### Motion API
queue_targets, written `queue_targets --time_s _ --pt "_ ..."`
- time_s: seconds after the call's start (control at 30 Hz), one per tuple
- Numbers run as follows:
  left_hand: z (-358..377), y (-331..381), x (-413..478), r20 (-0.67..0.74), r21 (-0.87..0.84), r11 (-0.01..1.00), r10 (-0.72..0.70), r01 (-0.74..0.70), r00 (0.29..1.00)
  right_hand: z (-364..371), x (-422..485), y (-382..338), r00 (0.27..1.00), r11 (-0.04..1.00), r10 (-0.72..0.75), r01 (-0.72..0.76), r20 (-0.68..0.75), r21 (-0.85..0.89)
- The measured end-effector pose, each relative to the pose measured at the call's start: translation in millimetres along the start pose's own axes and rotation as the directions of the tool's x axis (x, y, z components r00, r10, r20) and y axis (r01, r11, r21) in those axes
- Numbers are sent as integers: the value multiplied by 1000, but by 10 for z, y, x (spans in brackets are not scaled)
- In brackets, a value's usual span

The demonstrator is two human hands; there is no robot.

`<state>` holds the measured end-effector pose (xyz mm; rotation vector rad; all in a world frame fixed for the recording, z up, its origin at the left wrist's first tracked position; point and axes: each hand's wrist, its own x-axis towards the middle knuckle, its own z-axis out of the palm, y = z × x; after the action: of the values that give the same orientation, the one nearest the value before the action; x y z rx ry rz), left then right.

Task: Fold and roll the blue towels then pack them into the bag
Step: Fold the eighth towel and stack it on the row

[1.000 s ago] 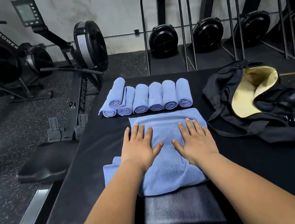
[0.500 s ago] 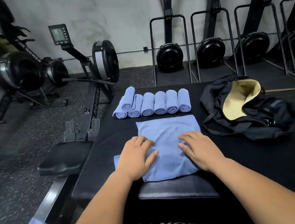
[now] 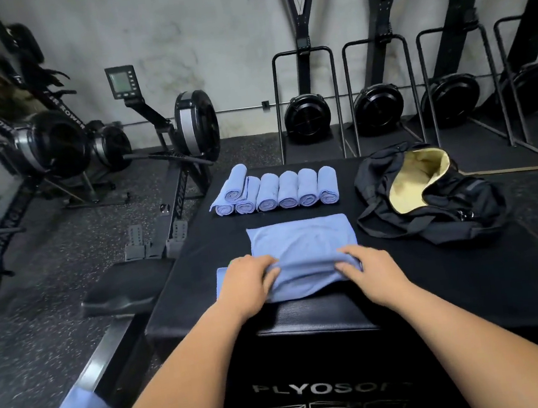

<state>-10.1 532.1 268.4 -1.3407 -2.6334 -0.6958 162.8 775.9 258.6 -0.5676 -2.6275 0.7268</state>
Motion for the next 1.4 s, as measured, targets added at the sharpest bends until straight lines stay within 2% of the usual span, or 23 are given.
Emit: queue_targets --time_s 0.07,0.1,0.13,0.17,0.23,0.27,0.3,0.37,0.43,0.5,0.57,0.7,0.77,0.83,0.9,0.97,1.03,1.13,1.2,1.3,1.4 --pt "-153 63 134 -106 -273 954 -157 123 982 -153 173 -78 989 975 92 -66 -115 212" --pt "-225 81 206 -145 -351 922 -224 162 964 -233 258 -108 978 960 132 -86 -159 266" --pt "-295 95 269 -167 -349 917 -265 194 950 -301 332 -126 970 962 157 -109 -183 250" --pt "-344 98 314 -160 -269 933 -288 239 944 -357 382 -138 967 981 159 -131 -199 145" --pt "-346 60 336 -97 34 957 -284 289 954 -358 399 -103 976 986 85 -111 -201 -126" --pt "-308 27 313 -74 130 958 -248 256 966 -325 377 -84 982 982 10 -45 -186 -185" --pt "-258 -1 283 -65 154 970 -178 186 982 -274 341 -51 986 979 -77 47 -146 -196" --pt "-158 -27 197 -68 109 994 26 -19 997 -157 222 -38 970 952 -244 237 -13 -195" --pt "-34 -37 107 -7 133 975 183 -180 983 -5 97 -12 933 902 -331 357 142 -244" --pt "86 -39 11 109 171 957 218 -234 970 138 -7 24 907 857 -353 411 228 -310" --pt "196 -86 -43 146 178 963 179 -204 973 239 -30 66 920 873 -355 389 164 -293" --pt "173 -152 17 -28 127 983 135 -130 990 187 61 20 946 920 -324 311 -16 -237" --pt "90 -181 76 -147 89 993 88 -75 985 89 124 -3 967 968 -203 174 -157 -180" --pt "12 -197 138 -172 61 998 -16 27 985 15 182 19 965 989 -55 18 -258 -145" --pt "-9 -170 180 -66 99 984 -142 148 988 27 199 66 974 974 -5 -47 -228 -222" --pt "22 -100 161 10 166 966 -201 197 979 91 172 84 991 933 -16 -33 -132 -359" --pt "49 -42 102 -27 102 984 -142 144 989 126 122 53 991 921 -97 54 -94 -385" --pt "51 4 23 -88 87 986 151 -144 985 118 23 -36 931 884 -364 336 -28 -325" --pt "60 12 -22 -11 140 937 324 -319 946 129 -45 -36 873 814 -478 480 90 -327" --pt "146 -34 -111 124 179 888 406 -423 905 205 -88 53 867 802 -486 494 113 -335" --pt "200 -89 -137 65 144 916 370 -375 927 262 -25 50 921 887 -388 371 -9 -275"
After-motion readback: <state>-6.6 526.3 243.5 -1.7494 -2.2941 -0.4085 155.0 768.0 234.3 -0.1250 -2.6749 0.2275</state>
